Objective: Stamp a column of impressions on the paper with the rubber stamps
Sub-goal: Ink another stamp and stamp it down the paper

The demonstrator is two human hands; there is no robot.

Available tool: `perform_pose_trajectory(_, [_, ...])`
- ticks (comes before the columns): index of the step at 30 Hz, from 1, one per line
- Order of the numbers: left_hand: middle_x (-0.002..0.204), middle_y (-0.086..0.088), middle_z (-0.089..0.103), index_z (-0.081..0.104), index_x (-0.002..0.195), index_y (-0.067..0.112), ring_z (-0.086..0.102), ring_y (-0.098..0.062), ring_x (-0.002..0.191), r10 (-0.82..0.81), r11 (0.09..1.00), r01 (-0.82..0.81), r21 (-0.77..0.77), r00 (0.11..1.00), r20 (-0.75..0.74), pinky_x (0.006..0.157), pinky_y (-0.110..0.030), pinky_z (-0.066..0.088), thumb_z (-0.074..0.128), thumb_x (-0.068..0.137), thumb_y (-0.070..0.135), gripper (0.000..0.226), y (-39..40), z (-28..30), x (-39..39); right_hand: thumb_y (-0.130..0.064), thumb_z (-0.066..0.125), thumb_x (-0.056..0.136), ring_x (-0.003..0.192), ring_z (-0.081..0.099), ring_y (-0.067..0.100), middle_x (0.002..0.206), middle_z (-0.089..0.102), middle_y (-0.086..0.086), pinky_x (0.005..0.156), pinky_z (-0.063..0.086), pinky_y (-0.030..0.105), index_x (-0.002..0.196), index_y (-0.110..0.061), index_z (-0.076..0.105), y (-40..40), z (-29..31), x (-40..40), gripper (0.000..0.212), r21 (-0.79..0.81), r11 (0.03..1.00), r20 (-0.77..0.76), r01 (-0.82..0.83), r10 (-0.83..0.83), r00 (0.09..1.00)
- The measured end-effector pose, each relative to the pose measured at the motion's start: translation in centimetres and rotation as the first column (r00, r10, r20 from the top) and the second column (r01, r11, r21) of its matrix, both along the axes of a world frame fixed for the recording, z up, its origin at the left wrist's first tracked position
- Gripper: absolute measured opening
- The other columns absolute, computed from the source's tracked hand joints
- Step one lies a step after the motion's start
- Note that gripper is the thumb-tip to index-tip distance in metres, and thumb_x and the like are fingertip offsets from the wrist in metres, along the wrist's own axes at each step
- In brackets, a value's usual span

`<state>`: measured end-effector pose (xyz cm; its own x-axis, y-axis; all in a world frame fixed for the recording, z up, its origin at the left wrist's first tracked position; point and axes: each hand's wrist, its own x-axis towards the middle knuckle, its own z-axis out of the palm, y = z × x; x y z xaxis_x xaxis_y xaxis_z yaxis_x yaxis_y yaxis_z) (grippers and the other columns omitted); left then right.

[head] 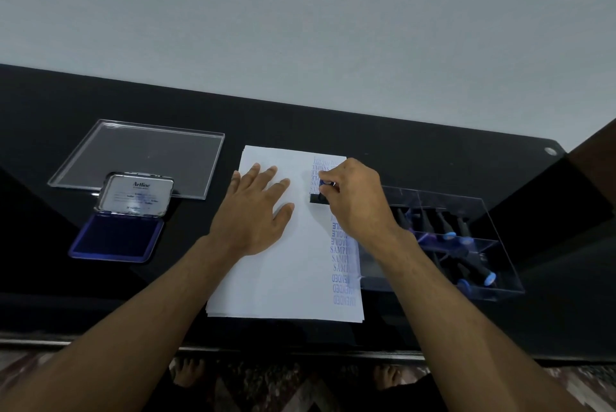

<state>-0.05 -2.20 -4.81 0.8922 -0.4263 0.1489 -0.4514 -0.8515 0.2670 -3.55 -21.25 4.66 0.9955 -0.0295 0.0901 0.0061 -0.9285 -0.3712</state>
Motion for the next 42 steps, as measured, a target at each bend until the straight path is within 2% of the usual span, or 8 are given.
perform_pose_trajectory(2, [0.164, -0.003, 0.029, 0.043, 0.152, 0.028, 0.015, -0.027, 0.155, 0.000, 1.000, 0.000, -0.007, 1.000, 0.008, 0.125, -0.055, 0.011, 0.022, 0.096, 0.061, 0.069, 0.0, -0.1, 0.0, -0.018, 0.059, 0.099, 0.085, 0.068, 0.016, 0.100, 0.072, 0.006, 0.088, 0.056, 0.028, 0.107, -0.008, 0.074, 0.0, -0.1, 0.1, 0.020, -0.009, 1.000, -0.006, -0.003, 0.003, 1.000])
perform_pose_trajectory(7, [0.164, -0.003, 0.030, 0.044, 0.151, 0.027, 0.015, -0.027, 0.155, 0.000, 1.000, 0.001, -0.011, 1.000, 0.019, 0.124, -0.055, 0.012, 0.019, 0.095, 0.063, 0.071, 0.1, -0.3, 0.1, -0.020, 0.061, 0.098, 0.093, 0.068, 0.018, 0.111, 0.071, 0.005, 0.093, 0.054, 0.029, 0.116, -0.010, 0.071, 0.1, 0.1, 0.8, 0.023, -0.038, 0.999, -0.094, -0.006, 0.002, 0.996])
perform_pose_trajectory(13, [0.165, -0.002, 0.028, 0.042, 0.152, 0.028, 0.013, -0.026, 0.155, 0.002, 1.000, -0.002, -0.012, 1.000, 0.015, 0.125, -0.055, 0.011, 0.017, 0.095, 0.063, 0.072, 0.1, -0.2, 0.0, -0.016, 0.063, 0.096, 0.093, 0.069, 0.018, 0.108, 0.072, 0.007, 0.091, 0.054, 0.028, 0.111, -0.006, 0.072, 0.1, 0.1, 0.9, 0.019, -0.046, 0.999, -0.092, -0.020, 0.016, 0.996])
perform_pose_trajectory(18, [0.165, -0.002, 0.027, 0.042, 0.153, 0.029, 0.013, -0.026, 0.155, 0.000, 1.000, 0.000, -0.010, 1.000, 0.013, 0.125, -0.053, 0.009, 0.017, 0.095, 0.064, 0.072, 0.1, -0.3, 0.1, -0.014, 0.063, 0.096, 0.094, 0.069, 0.019, 0.109, 0.072, 0.008, 0.093, 0.054, 0.031, 0.111, -0.006, 0.072, 0.2, -0.1, 1.1, 0.019, -0.050, 0.999, -0.106, -0.002, -0.003, 0.994])
perform_pose_trajectory(26, [0.164, -0.003, 0.031, 0.044, 0.151, 0.027, 0.016, -0.026, 0.155, 0.002, 1.000, -0.001, -0.023, 1.000, 0.029, 0.125, -0.053, 0.012, 0.019, 0.096, 0.062, 0.070, 0.1, -0.2, -0.1, -0.010, 0.066, 0.093, 0.091, 0.070, 0.022, 0.104, 0.073, 0.008, 0.088, 0.057, 0.035, 0.101, -0.008, 0.076, 0.2, 0.0, 1.2, 0.013, -0.084, 0.996, -0.120, 0.018, -0.028, 0.992])
perform_pose_trajectory(30, [0.163, -0.002, 0.033, 0.046, 0.150, 0.028, 0.018, -0.026, 0.154, 0.005, 1.000, -0.004, -0.018, 0.999, 0.035, 0.125, -0.053, 0.013, 0.021, 0.096, 0.061, 0.068, 0.1, -0.4, 0.0, -0.011, 0.068, 0.091, 0.089, 0.069, 0.022, 0.100, 0.073, 0.008, 0.084, 0.059, 0.039, 0.096, -0.012, 0.077, 0.1, 0.0, 1.2, 0.011, -0.053, 0.998, -0.088, 0.044, -0.049, 0.995])
perform_pose_trajectory(35, [0.163, -0.002, 0.032, 0.045, 0.150, 0.028, 0.017, -0.026, 0.154, 0.002, 1.000, -0.001, -0.023, 0.999, 0.034, 0.125, -0.053, 0.013, 0.020, 0.096, 0.062, 0.069, 0.2, -0.3, 0.0, -0.013, 0.067, 0.091, 0.086, 0.069, 0.019, 0.099, 0.073, 0.006, 0.082, 0.059, 0.037, 0.091, -0.013, 0.078, -0.1, -0.1, 0.9, 0.010, -0.006, 0.998, -0.049, 0.063, -0.063, 0.997])
perform_pose_trajectory(42, [0.165, 0.000, 0.028, 0.043, 0.152, 0.029, 0.013, -0.025, 0.155, 0.005, 0.999, -0.005, -0.033, 1.000, 0.010, 0.126, -0.052, 0.009, 0.014, 0.093, 0.066, 0.076, 0.0, 0.0, -0.1, -0.016, 0.070, 0.091, 0.089, 0.068, 0.017, 0.106, 0.072, 0.001, 0.084, 0.058, 0.035, 0.100, -0.016, 0.078, -0.4, 0.2, 0.7, 0.012, 0.044, 0.998, -0.052, 0.054, -0.052, 0.997])
